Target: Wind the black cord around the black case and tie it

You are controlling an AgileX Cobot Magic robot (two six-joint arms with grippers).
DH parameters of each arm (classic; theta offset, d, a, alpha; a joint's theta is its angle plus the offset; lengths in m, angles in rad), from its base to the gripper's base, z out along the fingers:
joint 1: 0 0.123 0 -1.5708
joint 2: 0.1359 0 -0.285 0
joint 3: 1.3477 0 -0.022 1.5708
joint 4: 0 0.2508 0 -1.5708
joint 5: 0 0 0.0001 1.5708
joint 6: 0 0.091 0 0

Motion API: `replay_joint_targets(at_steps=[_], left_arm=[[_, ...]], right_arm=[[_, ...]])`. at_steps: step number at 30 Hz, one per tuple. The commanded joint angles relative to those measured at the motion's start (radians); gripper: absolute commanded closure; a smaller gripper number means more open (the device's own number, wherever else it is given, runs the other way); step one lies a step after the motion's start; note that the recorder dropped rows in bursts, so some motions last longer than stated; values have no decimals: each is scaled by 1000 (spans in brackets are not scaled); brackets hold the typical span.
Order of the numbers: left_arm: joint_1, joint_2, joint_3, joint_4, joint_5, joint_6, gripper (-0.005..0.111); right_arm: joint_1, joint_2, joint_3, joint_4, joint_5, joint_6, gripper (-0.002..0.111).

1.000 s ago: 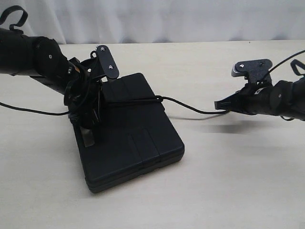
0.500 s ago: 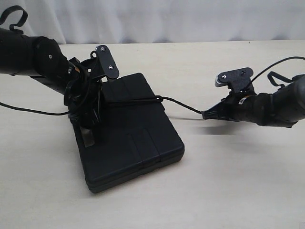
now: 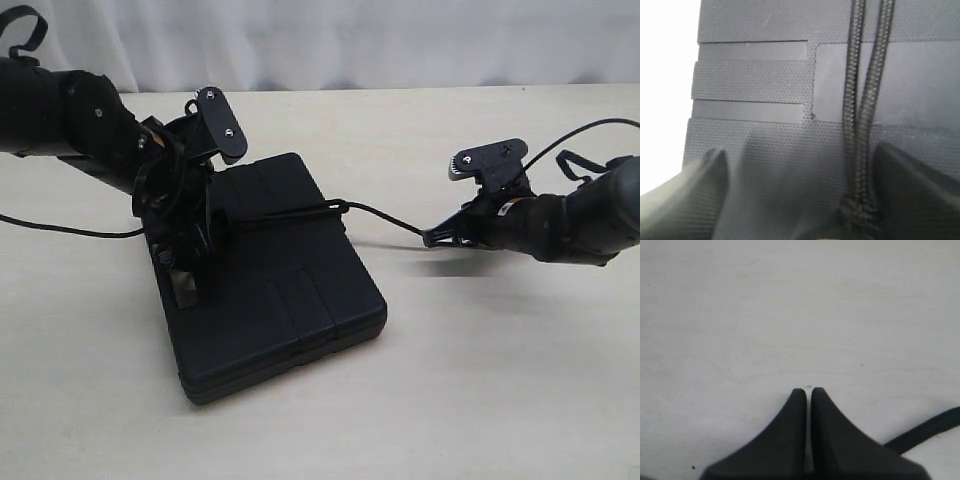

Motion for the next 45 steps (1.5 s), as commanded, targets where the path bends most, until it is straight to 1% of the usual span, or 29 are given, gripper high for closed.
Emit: replay_joint_targets(at_steps=[1, 6, 10, 12, 14, 19, 21, 22, 24, 26, 29, 30, 32, 37, 40, 45], left_arm=[[-8, -49, 12, -11, 25, -5, 26], [-14, -200, 12, -56, 25, -31, 26], [-14, -295, 12, -160, 21, -34, 26], [-14, -345, 12, -187, 16, -34, 26], [-14, -404, 12, -193, 36, -31, 26], [-26, -546, 12, -205, 135, -43, 26], [-27, -597, 15, -253, 130, -86, 32], [-27, -626, 23, -285, 119, -87, 39], [-27, -688, 60, -313, 68, -87, 57], [-27, -765, 122, -322, -14, -85, 78], [-27, -896, 227, -347, -128, -85, 102], [-27, -932, 255, -363, -154, -85, 107], [-27, -1028, 322, -382, -211, -85, 107], [-27, -1253, 460, -391, -290, -85, 107], [-27, -1370, 525, -433, -310, -85, 107], [-27, -1540, 593, -470, -292, -99, 107]], right_arm=[[-6, -6, 13, -1, 89, -10, 104], [-6, -126, 16, -1, 124, -10, 104], [-6, -202, 29, -1, 149, -10, 104], [-6, -251, 53, -1, 137, -10, 104], [-6, -317, 84, -1, 132, -10, 104], [-3, -500, 174, -1, 102, 26, 104], [-3, -574, 213, -1, 89, 39, 104], [-3, -617, 235, -1, 84, 45, 104], [-3, -703, 274, -1, 85, 45, 104], [-3, -787, 307, -1, 85, 57, 104], [-3, -893, 353, -1, 85, 82, 104], [-3, -921, 365, -1, 85, 88, 104], [-3, -984, 396, -1, 85, 97, 104], [-3, -1121, 465, -1, 83, 107, 104], [-3, -1204, 510, -1, 70, 123, 104], [-3, -1366, 583, -1, 63, 140, 104]])
